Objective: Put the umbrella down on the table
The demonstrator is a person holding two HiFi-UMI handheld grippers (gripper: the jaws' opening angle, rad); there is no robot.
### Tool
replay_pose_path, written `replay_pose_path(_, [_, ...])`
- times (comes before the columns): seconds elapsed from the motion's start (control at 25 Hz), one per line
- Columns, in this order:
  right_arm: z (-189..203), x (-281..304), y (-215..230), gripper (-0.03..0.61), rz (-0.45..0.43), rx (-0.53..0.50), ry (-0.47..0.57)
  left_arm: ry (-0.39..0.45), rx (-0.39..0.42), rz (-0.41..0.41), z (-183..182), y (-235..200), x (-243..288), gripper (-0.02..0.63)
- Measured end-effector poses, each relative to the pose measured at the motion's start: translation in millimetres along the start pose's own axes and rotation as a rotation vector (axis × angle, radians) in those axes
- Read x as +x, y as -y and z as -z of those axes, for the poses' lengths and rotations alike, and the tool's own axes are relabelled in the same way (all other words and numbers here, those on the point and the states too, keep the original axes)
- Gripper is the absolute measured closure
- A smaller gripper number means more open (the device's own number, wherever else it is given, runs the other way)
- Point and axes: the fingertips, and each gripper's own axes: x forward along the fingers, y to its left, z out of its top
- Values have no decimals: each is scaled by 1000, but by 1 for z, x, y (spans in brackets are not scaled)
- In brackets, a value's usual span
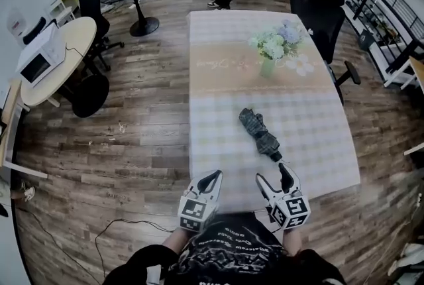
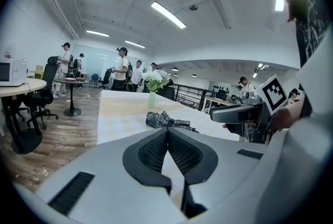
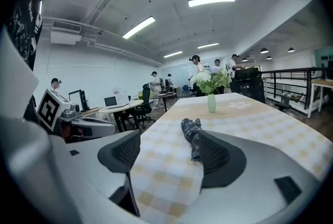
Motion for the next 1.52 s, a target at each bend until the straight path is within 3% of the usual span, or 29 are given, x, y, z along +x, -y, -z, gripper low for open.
replay_pose_path(0.2, [-2,-8,-3,242,9,-26,7,11,15,24,-4,6,1,594])
replay_pose_path(0.4, [-3,-10,-11,374,25,-39,12,17,22,44,-3,15,-1,594])
replay_pose_path(0.64, [0,-8,-19,437,19,-55,-12,47,27,36,-3,14,-6,594])
replay_pose_path(0.84, [2,-8,-15,561,46,-40,-19,35,18,32,0,14,-9,594])
replay_pose_path(1.04, [4,-7,-11,569,46,20,-8,30,33,41,-3,16,-7,594])
replay_pose_path(1.52, [13,-2,-15,571,34,-30,-56,9,85,44,-2,16,-1,594])
